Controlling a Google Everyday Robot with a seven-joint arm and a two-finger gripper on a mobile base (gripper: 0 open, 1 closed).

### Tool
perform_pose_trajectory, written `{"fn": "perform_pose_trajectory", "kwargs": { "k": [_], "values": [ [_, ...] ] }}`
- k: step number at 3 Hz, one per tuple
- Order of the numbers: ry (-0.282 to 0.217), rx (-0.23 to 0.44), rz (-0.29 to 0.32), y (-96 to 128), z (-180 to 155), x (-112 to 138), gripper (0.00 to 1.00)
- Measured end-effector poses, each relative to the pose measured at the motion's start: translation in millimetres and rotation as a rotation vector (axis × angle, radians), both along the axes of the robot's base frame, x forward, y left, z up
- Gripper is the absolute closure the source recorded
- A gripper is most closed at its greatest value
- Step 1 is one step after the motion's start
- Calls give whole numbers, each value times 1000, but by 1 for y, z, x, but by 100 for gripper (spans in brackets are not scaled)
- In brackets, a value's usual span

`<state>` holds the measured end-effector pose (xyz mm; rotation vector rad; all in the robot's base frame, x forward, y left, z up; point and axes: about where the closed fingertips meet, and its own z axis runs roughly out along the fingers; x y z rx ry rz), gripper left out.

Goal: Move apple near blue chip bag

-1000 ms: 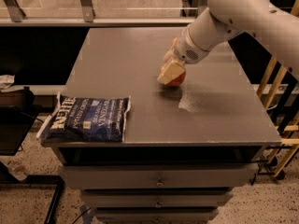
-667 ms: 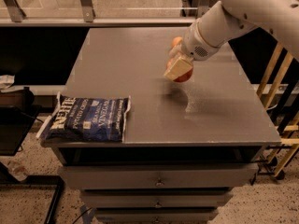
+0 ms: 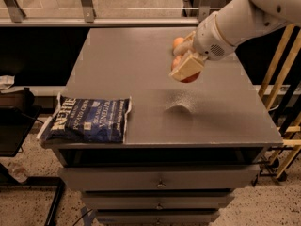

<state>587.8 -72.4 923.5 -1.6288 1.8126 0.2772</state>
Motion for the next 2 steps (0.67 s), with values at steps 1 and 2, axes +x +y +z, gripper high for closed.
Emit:
{"fn": "perform_pose_trajectory", "kwargs": {
  "k": [1,2],
  "values": [
    [10,113,86,18,21,-40,100],
    [10,113,86,19,21,-40,100]
  ]
}}
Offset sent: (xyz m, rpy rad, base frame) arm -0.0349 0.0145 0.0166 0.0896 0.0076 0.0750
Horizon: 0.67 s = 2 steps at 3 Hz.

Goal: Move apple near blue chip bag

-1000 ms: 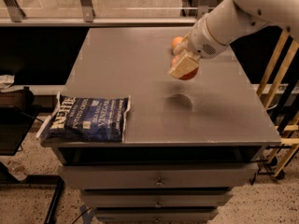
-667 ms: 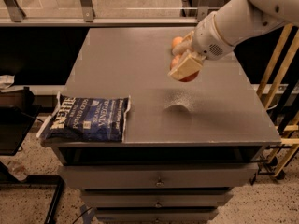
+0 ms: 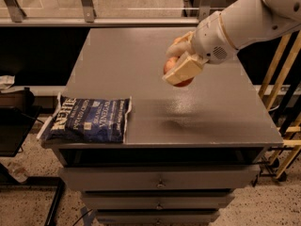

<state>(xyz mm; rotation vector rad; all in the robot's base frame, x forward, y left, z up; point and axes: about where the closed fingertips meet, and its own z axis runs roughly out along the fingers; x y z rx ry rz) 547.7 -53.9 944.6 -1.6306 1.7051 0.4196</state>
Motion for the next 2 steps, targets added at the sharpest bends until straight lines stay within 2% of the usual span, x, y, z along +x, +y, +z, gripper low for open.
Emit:
{"fn": "perform_pose_trajectory", "kwargs": {
  "k": [1,2],
  "values": [
    [12,-5,9,11,-10,-11,100],
    [34,25,50,43,-29,-39,100]
  ]
}}
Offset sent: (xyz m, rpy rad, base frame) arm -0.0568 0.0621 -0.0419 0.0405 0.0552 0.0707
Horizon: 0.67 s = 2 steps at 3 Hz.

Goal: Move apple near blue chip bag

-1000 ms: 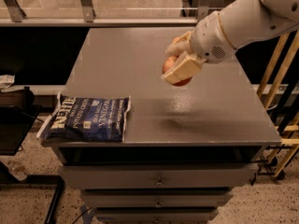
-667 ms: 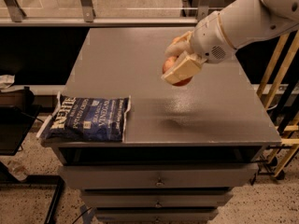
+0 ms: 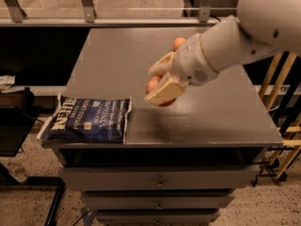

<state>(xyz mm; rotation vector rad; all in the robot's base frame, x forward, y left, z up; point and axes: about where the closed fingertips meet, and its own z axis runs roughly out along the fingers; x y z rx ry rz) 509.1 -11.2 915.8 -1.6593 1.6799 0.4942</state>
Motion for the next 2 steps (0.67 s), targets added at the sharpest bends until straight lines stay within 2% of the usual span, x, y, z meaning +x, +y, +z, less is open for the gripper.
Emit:
{"fn": "perform_pose_trajectory", "kwargs": {
  "k": [2],
  "values": [
    [45,69,85,35,-42,-28,100]
  ]
}}
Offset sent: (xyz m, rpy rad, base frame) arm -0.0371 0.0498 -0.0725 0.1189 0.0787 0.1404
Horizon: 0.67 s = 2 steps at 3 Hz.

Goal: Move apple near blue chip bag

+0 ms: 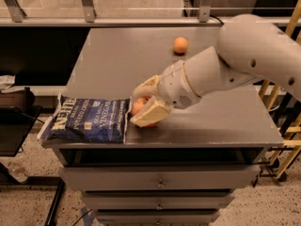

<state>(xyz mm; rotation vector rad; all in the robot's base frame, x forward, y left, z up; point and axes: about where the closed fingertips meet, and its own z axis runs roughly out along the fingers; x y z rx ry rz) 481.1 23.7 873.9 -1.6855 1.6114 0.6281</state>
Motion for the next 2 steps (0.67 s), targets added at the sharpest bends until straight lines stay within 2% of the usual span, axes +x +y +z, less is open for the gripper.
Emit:
{"fn": "perform_pose_trajectory", "kwargs": {
  "k": [1,2],
  "values": [
    [20,27,20,6,-16,-4,100],
    [26,34,23,6,-18,-4,100]
  ]
}}
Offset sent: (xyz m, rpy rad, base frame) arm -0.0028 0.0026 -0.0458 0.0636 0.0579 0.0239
